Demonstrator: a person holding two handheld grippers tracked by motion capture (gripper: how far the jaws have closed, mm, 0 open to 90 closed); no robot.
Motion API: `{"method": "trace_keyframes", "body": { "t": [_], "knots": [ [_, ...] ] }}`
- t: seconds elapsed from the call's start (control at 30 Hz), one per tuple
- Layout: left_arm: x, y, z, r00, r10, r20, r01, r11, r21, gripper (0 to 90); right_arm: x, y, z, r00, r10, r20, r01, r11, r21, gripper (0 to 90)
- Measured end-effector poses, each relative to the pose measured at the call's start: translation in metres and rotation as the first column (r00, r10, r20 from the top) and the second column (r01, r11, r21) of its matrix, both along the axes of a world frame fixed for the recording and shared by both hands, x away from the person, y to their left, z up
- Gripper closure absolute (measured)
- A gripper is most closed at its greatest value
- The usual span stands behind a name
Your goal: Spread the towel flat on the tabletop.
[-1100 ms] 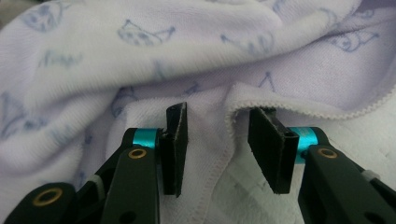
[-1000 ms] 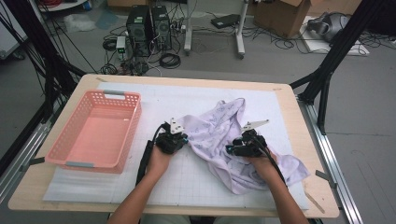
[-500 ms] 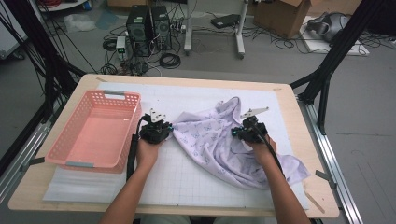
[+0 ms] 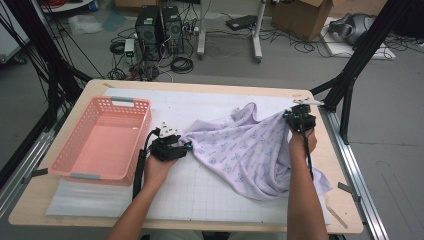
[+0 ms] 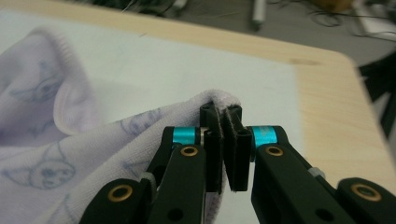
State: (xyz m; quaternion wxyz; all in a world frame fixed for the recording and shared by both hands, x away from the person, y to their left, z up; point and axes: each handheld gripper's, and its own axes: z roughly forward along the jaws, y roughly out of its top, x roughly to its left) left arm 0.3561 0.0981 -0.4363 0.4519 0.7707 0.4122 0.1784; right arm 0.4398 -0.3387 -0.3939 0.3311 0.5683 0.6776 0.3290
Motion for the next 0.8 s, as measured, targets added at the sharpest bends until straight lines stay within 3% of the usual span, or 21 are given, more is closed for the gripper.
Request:
{"method": "trace_keyframes", "body": {
  "t": [0.13, 0.23, 0.3, 0.4, 0.47, 0.6, 0.63, 0.67, 0.8],
  "knots": [
    [-0.008, -0.011, 0.002, 0.9950, -0.100, 0.002, 0.100, 0.9948, 0.017, 64.9, -0.005, -0.005, 0.002, 0.9992, 0.041, 0.001, -0.041, 0.999, 0.010, 80.9],
    [-0.013, -0.020, 0.002, 0.9876, -0.156, -0.020, 0.156, 0.9878, -0.002, 67.1, -0.010, -0.006, 0.003, 0.9964, 0.085, 0.002, -0.085, 0.995, 0.049, 74.0],
    [-0.019, -0.027, 0.001, 0.9860, -0.167, -0.007, 0.166, 0.9856, -0.029, 66.7, -0.015, -0.005, 0.005, 0.9933, 0.115, 0.008, -0.115, 0.992, 0.047, 72.0],
    [-0.026, -0.038, -0.003, 0.9804, -0.195, -0.026, 0.195, 0.9804, -0.029, 60.6, -0.027, -0.006, 0.008, 0.9874, 0.156, 0.028, -0.157, 0.987, 0.047, 69.6],
    [-0.031, -0.046, -0.002, 0.9756, -0.219, -0.016, 0.219, 0.9757, -0.014, 56.5, -0.036, -0.007, 0.009, 0.9831, 0.180, 0.032, -0.182, 0.982, 0.046, 68.6],
    [-0.038, -0.065, -0.001, 0.9691, -0.247, 0.001, 0.247, 0.9684, -0.039, 46.8, -0.054, -0.011, 0.009, 0.9753, 0.218, 0.038, -0.219, 0.975, 0.038, 67.5],
    [-0.039, -0.070, -0.003, 0.9654, -0.261, -0.003, 0.260, 0.9648, -0.037, 44.7, -0.058, -0.011, 0.009, 0.9743, 0.224, 0.022, -0.225, 0.973, 0.041, 66.9],
    [-0.040, -0.076, -0.004, 0.9600, -0.280, -0.012, 0.279, 0.9595, -0.039, 43.6, -0.063, -0.012, 0.009, 0.9711, 0.236, 0.035, -0.237, 0.970, 0.042, 67.3],
    [-0.043, -0.099, -0.013, 0.9497, -0.312, -0.031, 0.312, 0.9500, 0.010, 40.3, -0.078, -0.012, 0.008, 0.9622, 0.269, 0.045, -0.271, 0.962, 0.042, 67.1]
  ]
}}
